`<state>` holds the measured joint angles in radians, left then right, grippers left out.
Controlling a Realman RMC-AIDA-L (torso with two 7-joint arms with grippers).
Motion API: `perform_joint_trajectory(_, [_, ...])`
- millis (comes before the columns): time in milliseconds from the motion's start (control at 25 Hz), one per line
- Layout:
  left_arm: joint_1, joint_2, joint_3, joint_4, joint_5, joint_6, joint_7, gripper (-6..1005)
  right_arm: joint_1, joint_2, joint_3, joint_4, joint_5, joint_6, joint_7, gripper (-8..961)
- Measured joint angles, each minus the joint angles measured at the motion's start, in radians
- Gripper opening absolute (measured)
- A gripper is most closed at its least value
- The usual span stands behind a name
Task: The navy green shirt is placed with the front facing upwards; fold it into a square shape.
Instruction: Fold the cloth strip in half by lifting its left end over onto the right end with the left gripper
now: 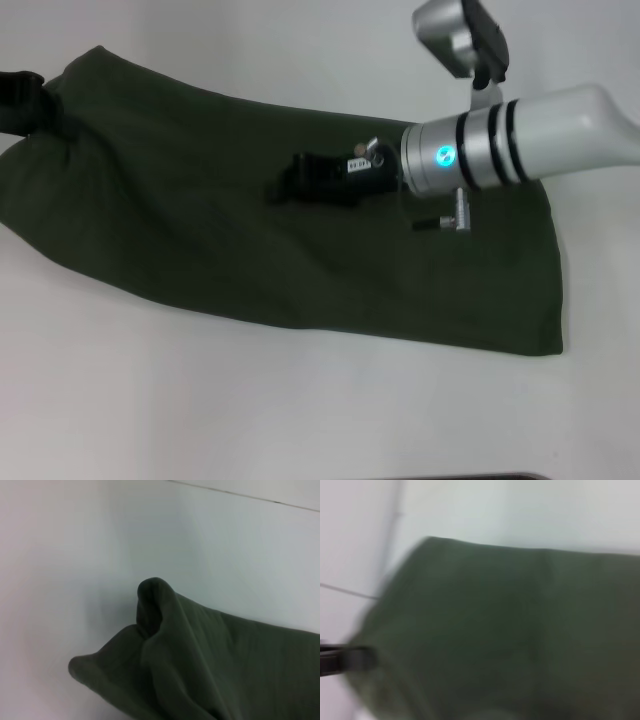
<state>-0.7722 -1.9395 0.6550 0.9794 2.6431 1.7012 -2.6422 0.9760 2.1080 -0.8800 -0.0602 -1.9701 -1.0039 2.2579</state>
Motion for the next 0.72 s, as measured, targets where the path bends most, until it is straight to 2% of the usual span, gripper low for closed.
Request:
perform_joint_trajectory(120, [0.004, 0.000, 0.000, 0.000, 0.000, 0.000, 0.000, 69, -0.029, -0.002, 0.009, -0.045, 0.047, -0.101, -0.012, 20])
perform_joint_trajectory(200, [0.006, -0.001, 0.000, 0.000, -0.001, 0.000, 0.000, 69, -0.033, 0.002, 0.005, -0.041, 0.075, -0.116, -0.027, 19])
perform_joint_trajectory(480, [0.006, -0.001, 0.000, 0.001, -0.002, -0.001, 0.000, 68, 0.011, 0.011, -0.021, 0.031, 0.073, -0.070, -0.041, 20])
perform_joint_trajectory(720, [0.004, -0.008, 0.000, 0.002, -0.002, -0.002, 0.000, 68, 0.056, 0.013, -0.092, 0.047, 0.064, -0.023, -0.030, 19])
